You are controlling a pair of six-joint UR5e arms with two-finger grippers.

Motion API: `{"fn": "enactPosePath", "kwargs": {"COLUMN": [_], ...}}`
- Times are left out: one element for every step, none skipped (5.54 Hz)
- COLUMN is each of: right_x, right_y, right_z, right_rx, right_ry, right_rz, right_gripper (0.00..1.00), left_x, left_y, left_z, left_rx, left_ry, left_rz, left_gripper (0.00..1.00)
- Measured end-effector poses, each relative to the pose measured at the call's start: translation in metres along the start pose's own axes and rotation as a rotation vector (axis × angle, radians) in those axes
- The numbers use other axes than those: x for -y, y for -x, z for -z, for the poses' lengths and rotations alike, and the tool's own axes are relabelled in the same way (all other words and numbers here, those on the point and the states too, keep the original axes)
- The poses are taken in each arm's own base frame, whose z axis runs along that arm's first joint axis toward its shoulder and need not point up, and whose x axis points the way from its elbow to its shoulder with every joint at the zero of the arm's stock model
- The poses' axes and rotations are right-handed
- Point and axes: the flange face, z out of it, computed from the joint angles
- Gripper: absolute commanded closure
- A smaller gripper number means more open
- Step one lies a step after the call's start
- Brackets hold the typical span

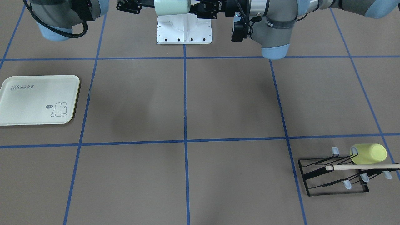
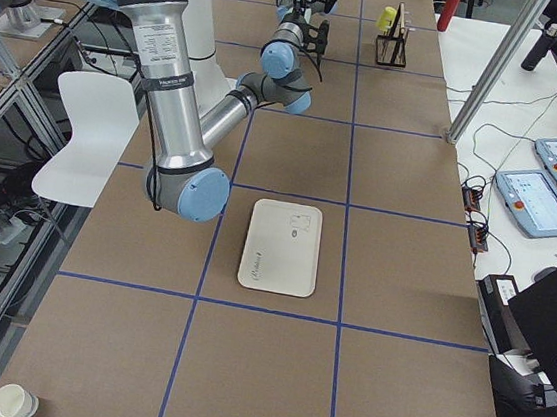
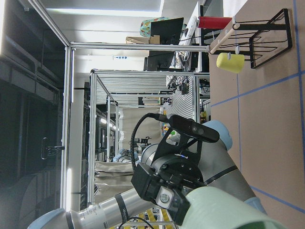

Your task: Left arm grabs green cup and hands to right arm on tray

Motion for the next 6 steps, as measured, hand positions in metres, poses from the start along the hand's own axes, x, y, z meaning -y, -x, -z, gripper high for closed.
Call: {"fn": "enactPosePath", "kwargs": {"right_x": [-0.0002, 0.0002, 0.0005, 0.0007, 0.0011, 0.0016], "right_y": [0.0021, 0.0031, 0.0026, 0.0022, 0.0012, 0.0009], "right_z": [-0.0043, -0.0072, -0.0078, -0.0078, -0.0077, -0.0074], "right_rx": [-0.007, -0.017, -0.024, -0.027, -0.03, -0.031], "right_ry": [-0.001, -0.003, -0.004, -0.004, -0.004, -0.006], "right_rz": [-0.004, -0.008, -0.01, -0.01, -0.011, -0.011], "right_gripper": [0.14, 0.29, 0.29, 0.29, 0.29, 0.29], "left_x": [0.0004, 0.0003, 0.0003, 0.0, -0.0012, -0.0026], "left_y": [0.0003, 0.0002, 0.0001, -0.0005, -0.0018, -0.0031], "left_z": [-0.0009, -0.0018, -0.0022, -0.0022, -0.0019, -0.0017], "left_rx": [0.001, 0.001, 0.0, -0.001, -0.003, -0.006], "left_ry": [0.0, 0.002, 0.002, 0.003, 0.005, 0.008], "left_rz": [0.001, 0.001, 0.001, 0.0, -0.002, -0.004], "left_gripper": [0.98, 0.98, 0.98, 0.98, 0.98, 0.98]}}
